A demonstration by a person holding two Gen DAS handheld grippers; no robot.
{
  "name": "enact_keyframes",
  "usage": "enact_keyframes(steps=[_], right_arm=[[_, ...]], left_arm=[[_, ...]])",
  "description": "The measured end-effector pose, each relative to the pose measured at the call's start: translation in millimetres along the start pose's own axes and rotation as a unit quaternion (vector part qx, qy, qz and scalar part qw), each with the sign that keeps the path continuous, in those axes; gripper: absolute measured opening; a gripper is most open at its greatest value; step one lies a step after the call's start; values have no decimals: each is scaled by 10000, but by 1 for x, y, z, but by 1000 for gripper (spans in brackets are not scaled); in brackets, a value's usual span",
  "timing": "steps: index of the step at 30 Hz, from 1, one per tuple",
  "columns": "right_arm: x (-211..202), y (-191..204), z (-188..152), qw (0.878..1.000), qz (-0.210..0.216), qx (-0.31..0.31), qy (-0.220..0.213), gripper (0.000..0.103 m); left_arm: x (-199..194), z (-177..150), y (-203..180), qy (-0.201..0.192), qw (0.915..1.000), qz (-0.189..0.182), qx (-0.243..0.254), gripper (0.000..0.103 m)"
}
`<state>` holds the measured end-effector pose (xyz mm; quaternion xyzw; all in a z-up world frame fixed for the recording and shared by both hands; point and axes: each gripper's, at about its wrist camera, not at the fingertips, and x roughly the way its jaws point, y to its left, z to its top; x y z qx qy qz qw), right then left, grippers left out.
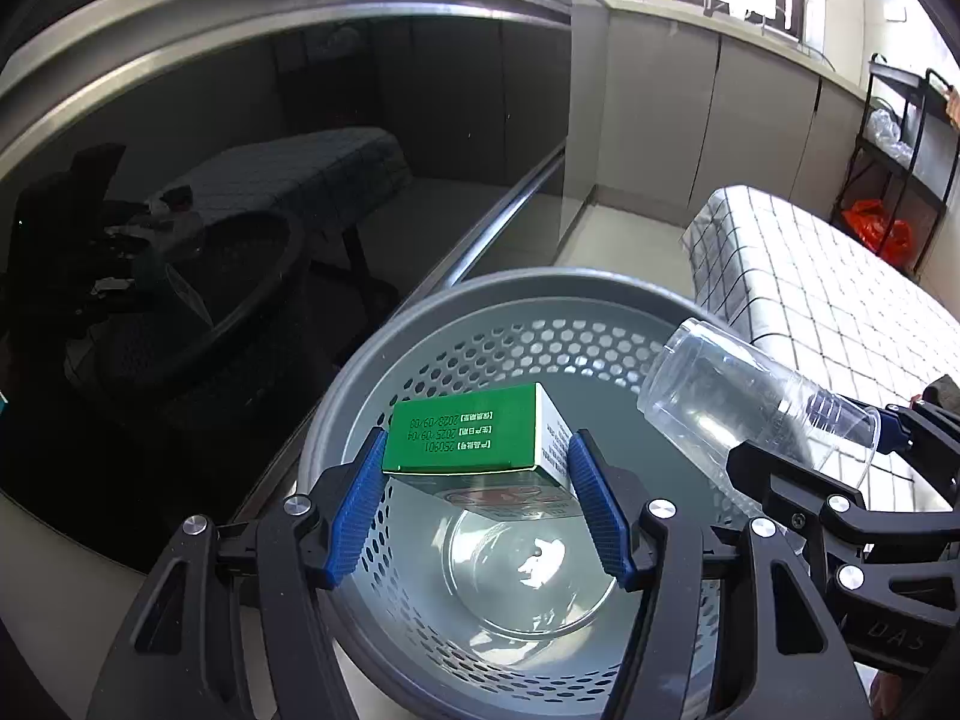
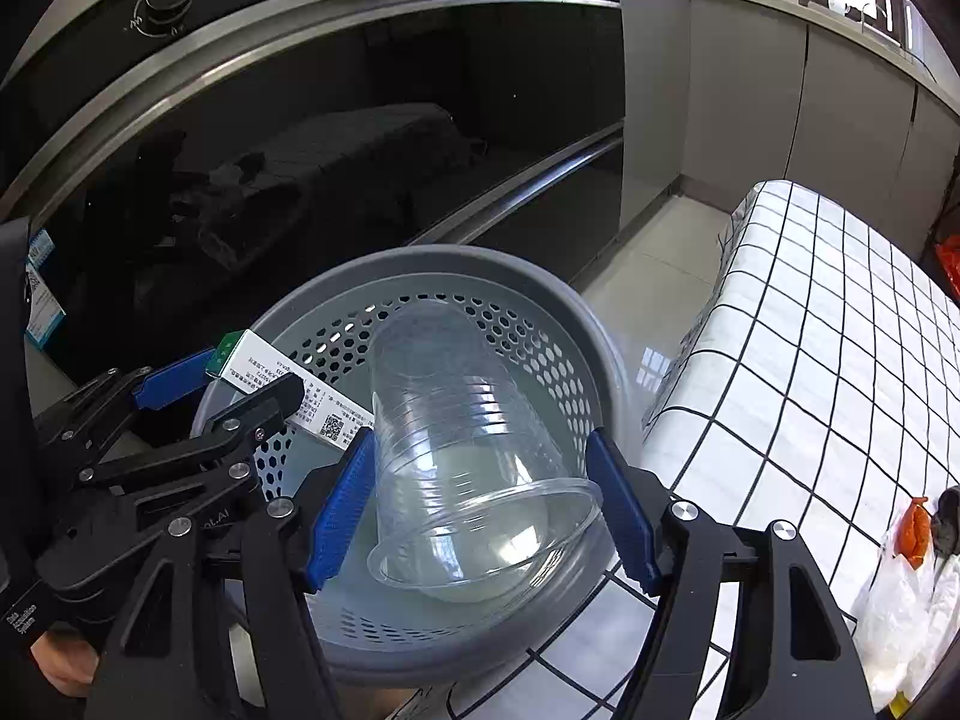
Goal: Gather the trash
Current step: 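Carry the cup with the right tool while the left tool carries the carton over the basket, then open both tools to drop the carton and cup into the grey basket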
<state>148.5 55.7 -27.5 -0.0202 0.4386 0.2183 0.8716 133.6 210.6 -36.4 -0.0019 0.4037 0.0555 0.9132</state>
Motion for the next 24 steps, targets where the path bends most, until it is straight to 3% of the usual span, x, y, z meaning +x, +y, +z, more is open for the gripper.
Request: enact_keyframes(steps=[9,21,24], right_arm=[[21,1,7,9996,13,48,260,68],[22,-2,3,9996,38,113,267,70],[20,-1,2,9997,-29,63,219,73]], left_arm=[[15,-2,1,253,9997,19,-9,60],[20,-6,3,405,9992,-7,-58,60],[19,-7,6,416,9991,26,-91,65]])
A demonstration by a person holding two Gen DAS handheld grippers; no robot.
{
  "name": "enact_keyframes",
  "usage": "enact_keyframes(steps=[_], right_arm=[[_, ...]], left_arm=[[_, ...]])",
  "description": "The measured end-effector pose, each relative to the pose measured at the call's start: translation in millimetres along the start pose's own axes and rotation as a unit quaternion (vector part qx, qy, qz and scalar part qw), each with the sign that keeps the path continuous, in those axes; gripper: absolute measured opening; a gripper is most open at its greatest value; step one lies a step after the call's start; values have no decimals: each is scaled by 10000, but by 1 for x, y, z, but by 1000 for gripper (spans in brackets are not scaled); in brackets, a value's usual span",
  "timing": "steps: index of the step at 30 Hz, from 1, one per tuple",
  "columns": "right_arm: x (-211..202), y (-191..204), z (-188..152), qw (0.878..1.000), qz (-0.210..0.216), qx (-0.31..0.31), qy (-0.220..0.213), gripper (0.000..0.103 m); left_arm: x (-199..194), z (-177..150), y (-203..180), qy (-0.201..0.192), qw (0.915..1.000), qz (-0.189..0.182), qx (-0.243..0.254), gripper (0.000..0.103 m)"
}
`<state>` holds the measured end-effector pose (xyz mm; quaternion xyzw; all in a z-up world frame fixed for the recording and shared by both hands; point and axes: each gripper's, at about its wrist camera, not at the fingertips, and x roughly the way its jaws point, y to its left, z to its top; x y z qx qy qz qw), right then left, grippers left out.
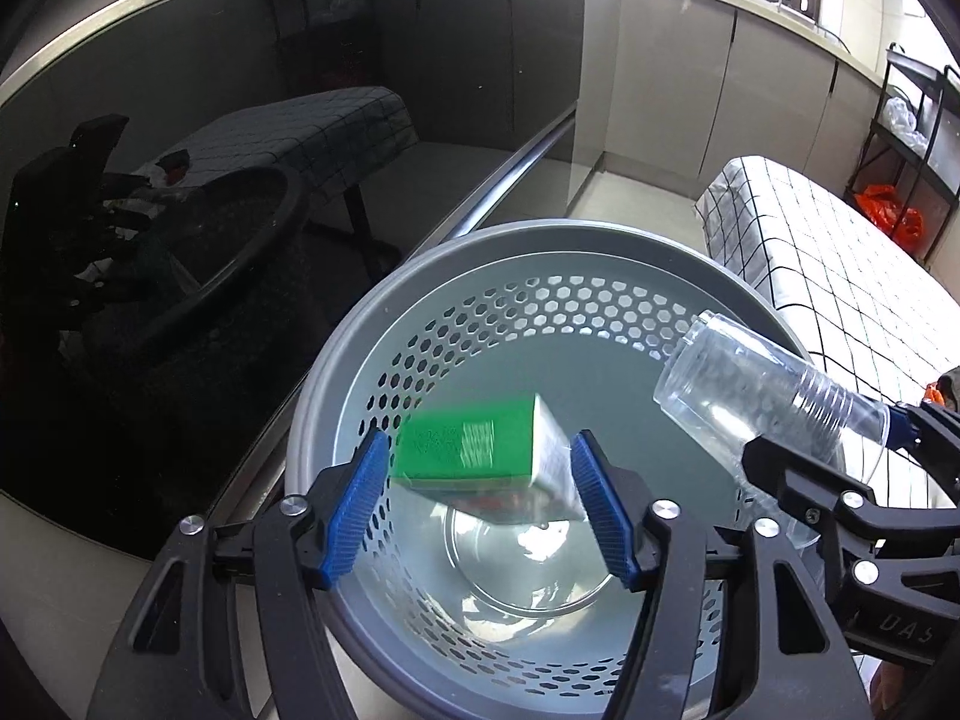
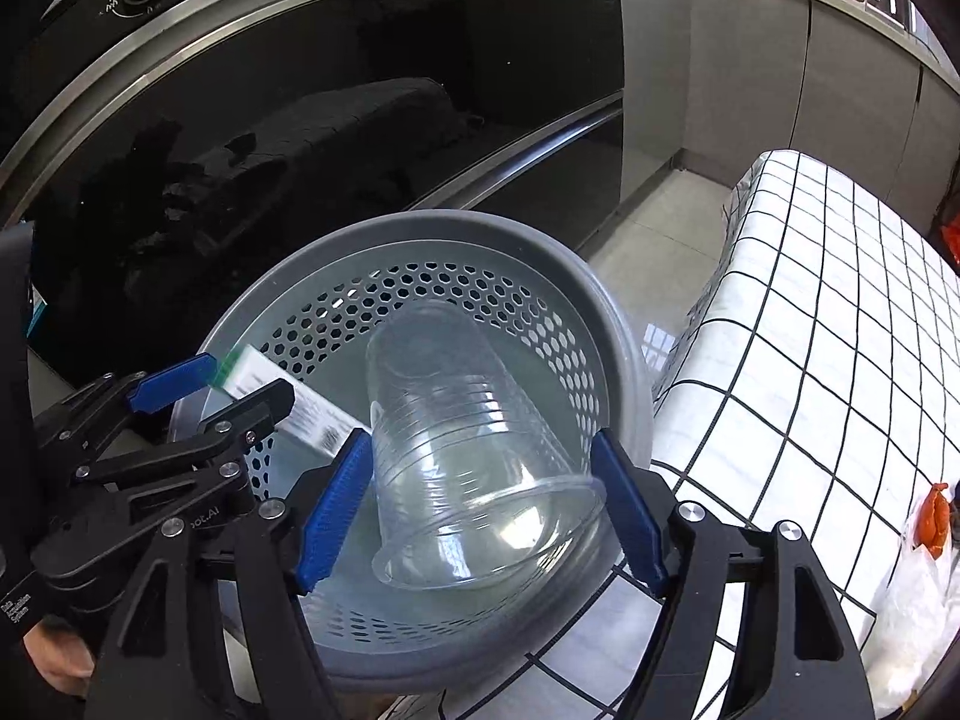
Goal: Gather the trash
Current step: 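Open both tools to drop the carton and cup into the grey basket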
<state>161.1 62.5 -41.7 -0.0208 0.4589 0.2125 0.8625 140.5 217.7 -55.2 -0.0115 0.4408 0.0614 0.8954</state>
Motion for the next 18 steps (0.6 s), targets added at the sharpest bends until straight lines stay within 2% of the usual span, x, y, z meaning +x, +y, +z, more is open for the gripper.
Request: enact_keyframes(steps=[2,18], right_arm=[[-1,-1,0,10000,-28,-9,-23,74],[-10,-9,-2,9998,80,0,-177,74]], left_arm=[[0,-1,1,8,10000,-3,-27,69],[-9,-4,0,-56,10000,19,-39,70]])
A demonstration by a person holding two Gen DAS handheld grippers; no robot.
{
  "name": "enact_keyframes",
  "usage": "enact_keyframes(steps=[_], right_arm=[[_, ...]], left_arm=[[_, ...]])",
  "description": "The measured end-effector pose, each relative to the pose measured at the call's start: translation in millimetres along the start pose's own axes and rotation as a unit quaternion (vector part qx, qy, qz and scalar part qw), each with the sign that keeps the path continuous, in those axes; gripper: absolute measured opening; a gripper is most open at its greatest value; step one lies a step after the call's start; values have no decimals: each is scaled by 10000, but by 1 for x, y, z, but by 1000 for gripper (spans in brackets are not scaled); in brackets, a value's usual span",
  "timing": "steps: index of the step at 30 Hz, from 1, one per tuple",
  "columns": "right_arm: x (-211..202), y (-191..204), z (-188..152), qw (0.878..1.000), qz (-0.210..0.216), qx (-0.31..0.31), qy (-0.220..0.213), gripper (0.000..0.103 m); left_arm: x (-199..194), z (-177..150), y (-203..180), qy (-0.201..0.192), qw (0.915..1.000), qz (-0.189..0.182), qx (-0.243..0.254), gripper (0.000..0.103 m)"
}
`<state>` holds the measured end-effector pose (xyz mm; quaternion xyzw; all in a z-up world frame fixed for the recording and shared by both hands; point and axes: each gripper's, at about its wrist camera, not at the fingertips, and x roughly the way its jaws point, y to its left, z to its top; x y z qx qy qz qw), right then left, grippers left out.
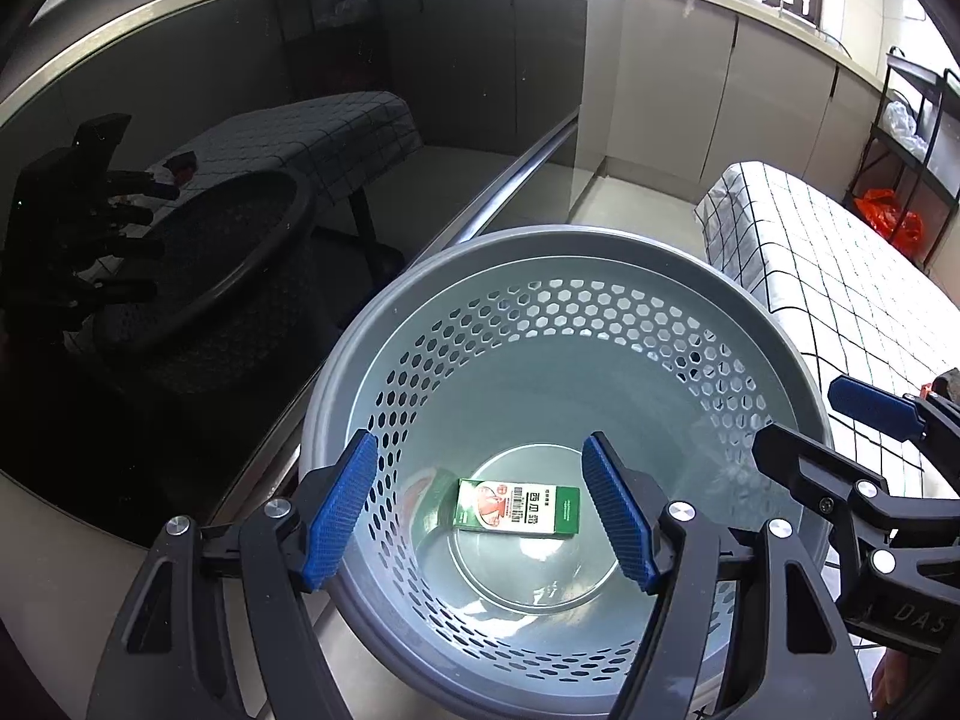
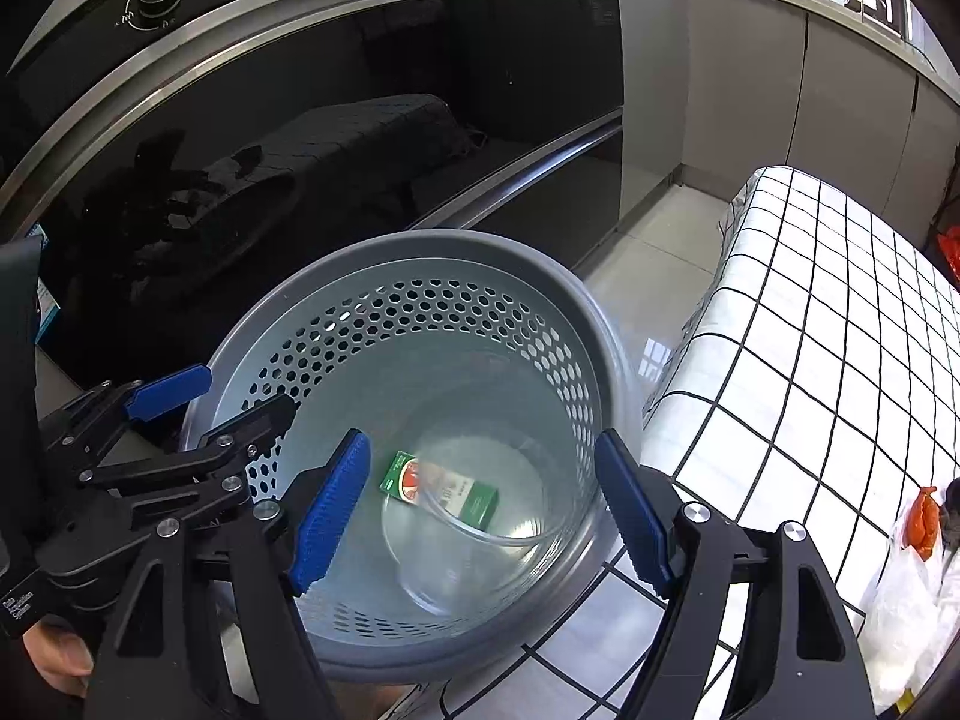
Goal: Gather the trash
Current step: 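Open both tools to drop the carton and cup into the grey basket, then move both tools back over the remaining trash on the table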
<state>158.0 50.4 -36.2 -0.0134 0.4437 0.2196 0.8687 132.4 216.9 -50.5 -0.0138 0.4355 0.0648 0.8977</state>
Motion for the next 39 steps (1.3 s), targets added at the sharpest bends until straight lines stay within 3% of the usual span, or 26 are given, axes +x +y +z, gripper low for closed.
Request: enact_keyframes(steps=[12,24,32,39], right_arm=[[-15,-4,-7,9998,9,68,-168,74],[-67,-9,-37,9975,-252,232,-613,74],[-122,-17,-68,9905,-750,467,-1051,80],[-176,-45,-110,9750,-1395,964,-1437,85]], left_arm=[[-18,-2,-2,-100,9999,-19,0,71],[-53,-13,-25,-256,9993,-150,245,73],[-87,-21,-50,-443,9973,-401,437,80],[-112,-37,-89,-568,9932,-741,694,84]])
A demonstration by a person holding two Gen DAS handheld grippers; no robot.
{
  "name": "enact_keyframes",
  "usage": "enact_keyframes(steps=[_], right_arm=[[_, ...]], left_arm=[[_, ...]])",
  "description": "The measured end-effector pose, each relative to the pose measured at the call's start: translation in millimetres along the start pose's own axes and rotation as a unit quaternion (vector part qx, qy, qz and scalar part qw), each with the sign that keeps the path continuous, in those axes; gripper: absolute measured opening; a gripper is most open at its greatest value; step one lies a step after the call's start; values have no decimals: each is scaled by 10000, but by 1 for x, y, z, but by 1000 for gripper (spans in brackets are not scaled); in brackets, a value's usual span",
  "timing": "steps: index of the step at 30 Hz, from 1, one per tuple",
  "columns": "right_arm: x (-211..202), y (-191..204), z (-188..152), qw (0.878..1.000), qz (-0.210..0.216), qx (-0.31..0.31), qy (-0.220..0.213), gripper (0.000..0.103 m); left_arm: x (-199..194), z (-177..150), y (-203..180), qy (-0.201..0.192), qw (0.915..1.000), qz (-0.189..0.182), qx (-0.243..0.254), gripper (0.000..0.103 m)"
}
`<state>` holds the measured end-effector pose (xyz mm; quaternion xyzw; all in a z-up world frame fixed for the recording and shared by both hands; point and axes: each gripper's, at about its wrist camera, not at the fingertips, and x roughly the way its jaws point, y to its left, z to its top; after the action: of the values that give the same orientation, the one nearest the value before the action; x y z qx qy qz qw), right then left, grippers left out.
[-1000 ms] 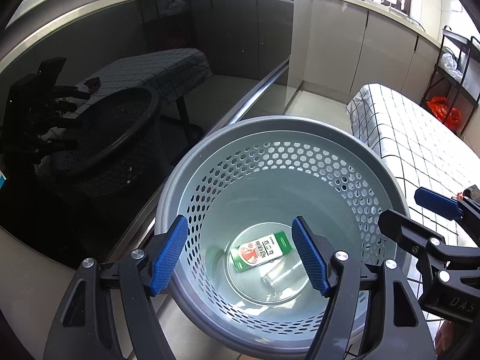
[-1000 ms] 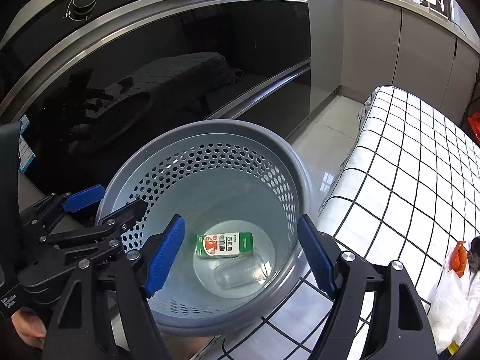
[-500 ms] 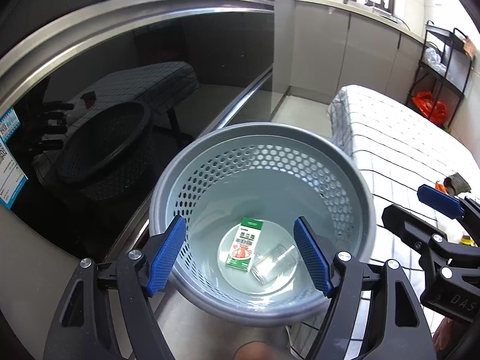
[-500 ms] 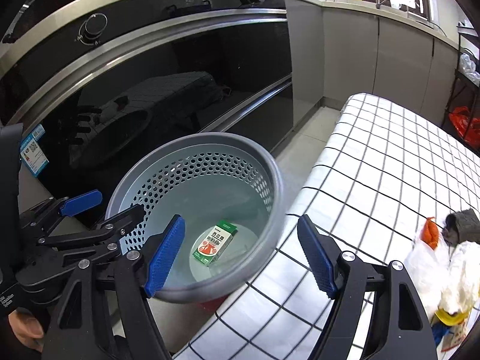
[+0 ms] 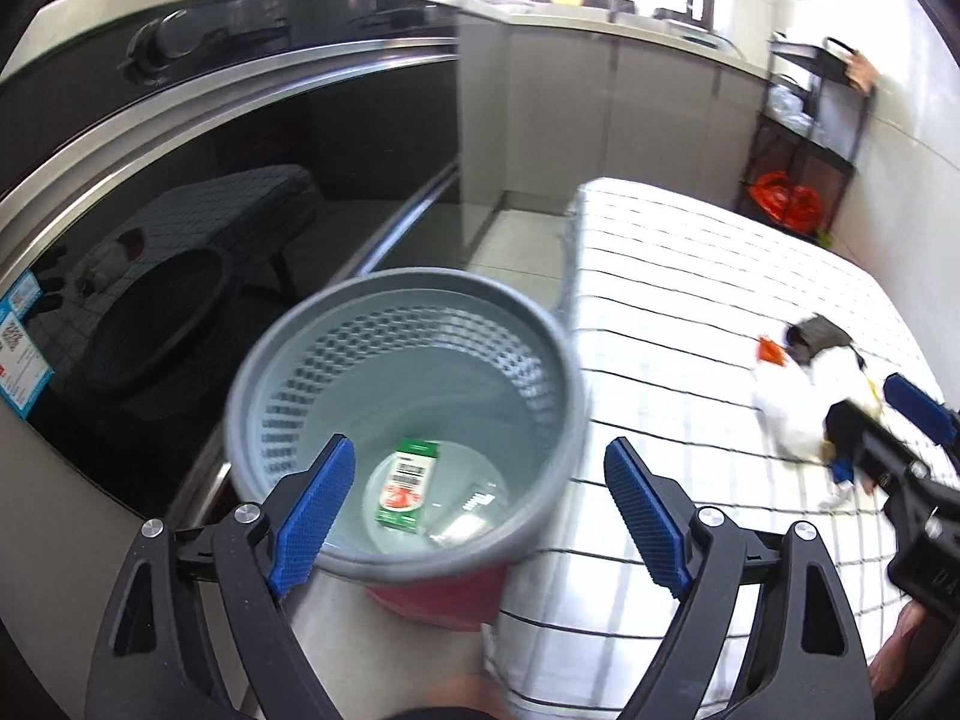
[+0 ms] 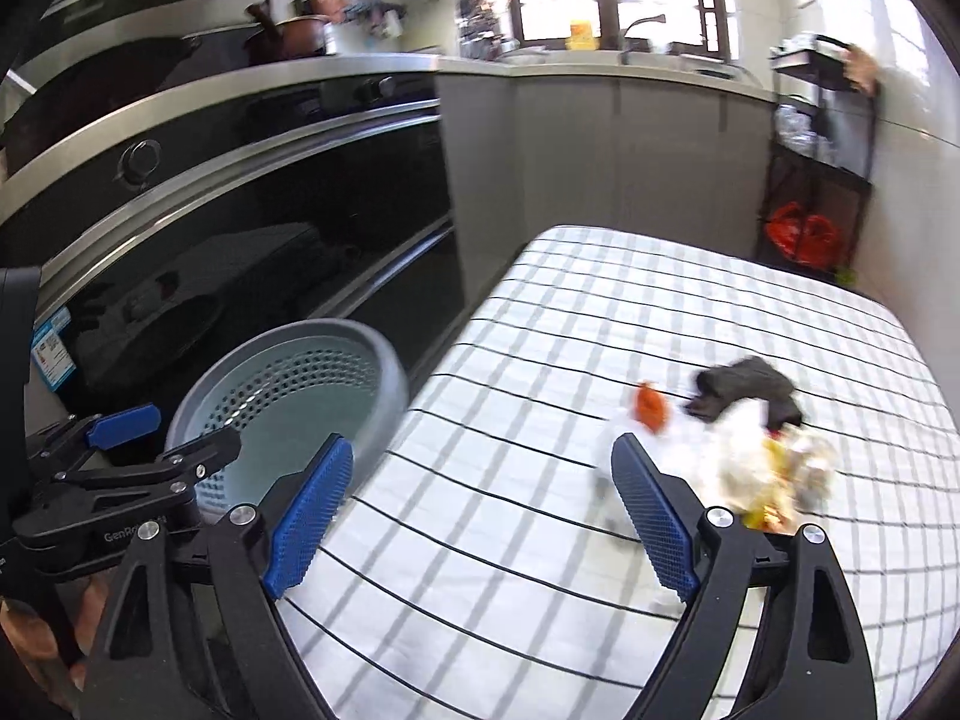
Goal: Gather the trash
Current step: 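Move both tools back over the remaining trash on the table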
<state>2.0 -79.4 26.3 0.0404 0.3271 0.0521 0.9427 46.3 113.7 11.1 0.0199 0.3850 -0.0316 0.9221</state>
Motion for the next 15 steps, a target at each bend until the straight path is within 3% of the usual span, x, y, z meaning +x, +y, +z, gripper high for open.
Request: enact_keyframes(steps=[11,15], right_arm=[[-67,-99,-40,9905,-1305,415,-114,87],[-74,-143,-55,9881,-1291,839,-22,87]], left_arm=[[-2,-10,-82,78,9972,-646,357,86],[0,-10,-110,33,9958,-780,479,89]])
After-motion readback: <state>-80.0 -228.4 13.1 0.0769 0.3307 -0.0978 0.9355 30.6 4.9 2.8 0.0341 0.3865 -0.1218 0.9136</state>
